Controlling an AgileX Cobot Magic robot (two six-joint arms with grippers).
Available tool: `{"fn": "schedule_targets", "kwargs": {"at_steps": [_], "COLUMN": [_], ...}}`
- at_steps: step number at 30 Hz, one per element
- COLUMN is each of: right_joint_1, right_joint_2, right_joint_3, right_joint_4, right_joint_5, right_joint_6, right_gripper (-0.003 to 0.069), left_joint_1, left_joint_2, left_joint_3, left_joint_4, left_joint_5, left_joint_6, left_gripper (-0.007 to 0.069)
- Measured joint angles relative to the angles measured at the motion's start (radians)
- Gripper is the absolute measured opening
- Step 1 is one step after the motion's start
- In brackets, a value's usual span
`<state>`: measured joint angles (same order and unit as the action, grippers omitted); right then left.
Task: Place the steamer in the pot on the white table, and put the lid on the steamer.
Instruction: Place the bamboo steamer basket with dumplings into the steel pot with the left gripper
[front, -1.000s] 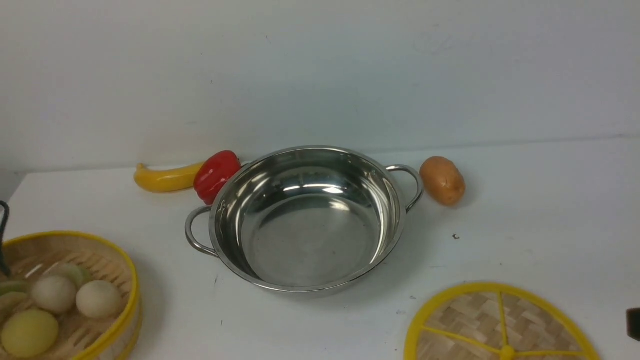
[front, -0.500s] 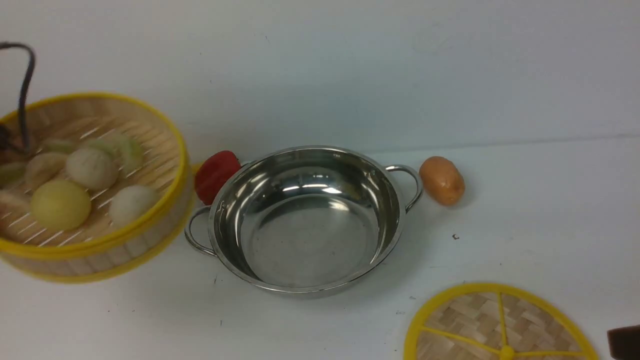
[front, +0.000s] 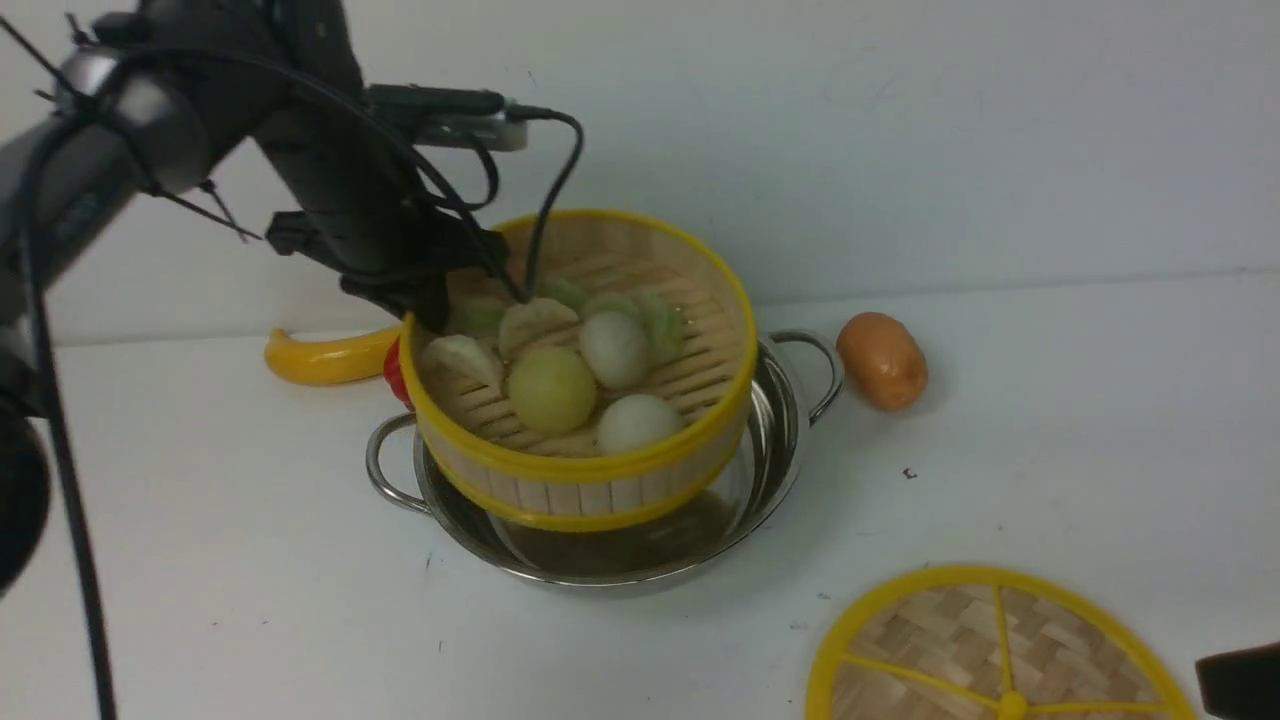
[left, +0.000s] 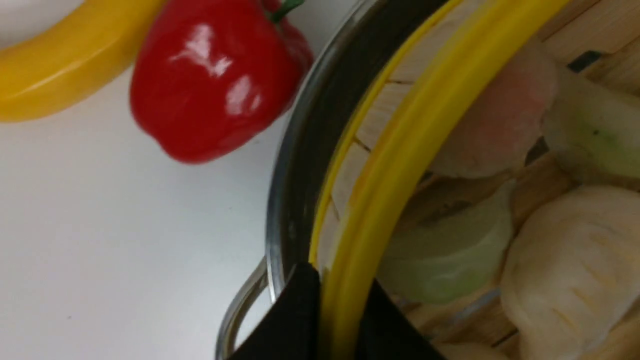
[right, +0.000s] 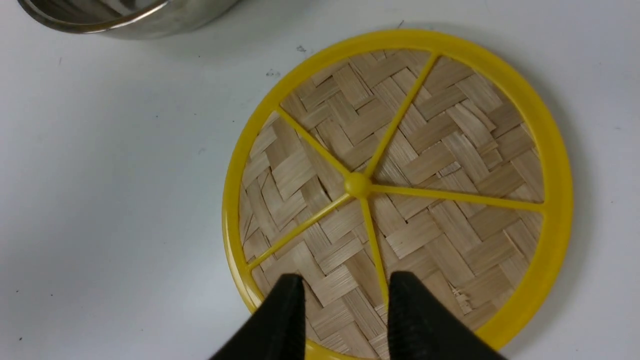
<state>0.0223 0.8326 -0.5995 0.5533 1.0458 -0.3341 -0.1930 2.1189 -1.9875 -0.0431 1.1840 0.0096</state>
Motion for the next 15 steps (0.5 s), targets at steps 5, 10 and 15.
{"fn": "schedule_targets", "kwargs": {"at_steps": [5,10,15], "right_joint_1": [0.000,0.000,0.000], "right_joint_2": [0.001,0.001,0.001], "right_joint_3": [0.000,0.000,0.000], "right_joint_4": [-0.001,-0.001,-0.001], "right_joint_5": [0.011,0.011,0.011], "right_joint_6": [-0.001,-0.001,-0.001], "right_gripper": [0.0248,0.0248,0.0248], "left_joint_1": [-0.016,-0.016,-0.016], "left_joint_2": [0.079,0.115,0.139], "left_joint_3": [-0.036,-0.039,-0.041], "left_joint_4": [0.001,0.005,0.006], "left_joint_5": [-0.002,-0.010,-0.047], "left_joint_6": [-0.003,-0.003,-0.003], "left_gripper": [0.0041,0.0041,0.0041]}}
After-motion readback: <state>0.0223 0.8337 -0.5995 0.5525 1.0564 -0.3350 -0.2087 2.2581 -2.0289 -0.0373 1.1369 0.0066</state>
